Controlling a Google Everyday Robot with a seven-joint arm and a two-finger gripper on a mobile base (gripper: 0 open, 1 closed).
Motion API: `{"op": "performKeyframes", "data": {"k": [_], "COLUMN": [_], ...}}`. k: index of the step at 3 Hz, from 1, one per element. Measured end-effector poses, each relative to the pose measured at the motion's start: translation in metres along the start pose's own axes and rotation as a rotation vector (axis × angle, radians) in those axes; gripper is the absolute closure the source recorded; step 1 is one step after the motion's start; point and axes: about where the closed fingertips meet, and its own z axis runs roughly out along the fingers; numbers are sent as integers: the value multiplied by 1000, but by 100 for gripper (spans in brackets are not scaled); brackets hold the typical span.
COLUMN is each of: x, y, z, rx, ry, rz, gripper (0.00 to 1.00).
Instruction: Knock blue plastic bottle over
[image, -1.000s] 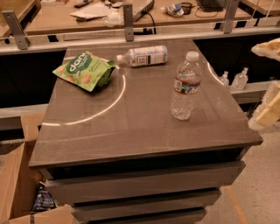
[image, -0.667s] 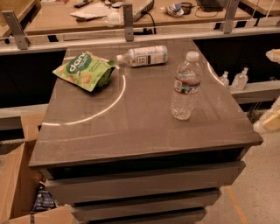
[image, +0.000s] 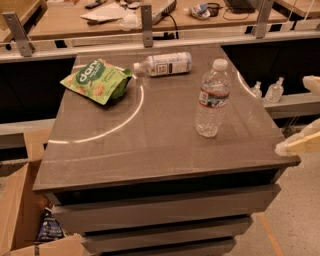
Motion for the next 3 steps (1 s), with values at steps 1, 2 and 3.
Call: {"op": "performKeyframes", "data": {"k": [1,2,3], "x": [-5,-7,-8], "y": [2,3,9], "z": [3,4,7], "rx": [-1,-3,-84], "ry": [-43,-44,-67], "rz": [27,23,43], "gripper": [14,38,61]}}
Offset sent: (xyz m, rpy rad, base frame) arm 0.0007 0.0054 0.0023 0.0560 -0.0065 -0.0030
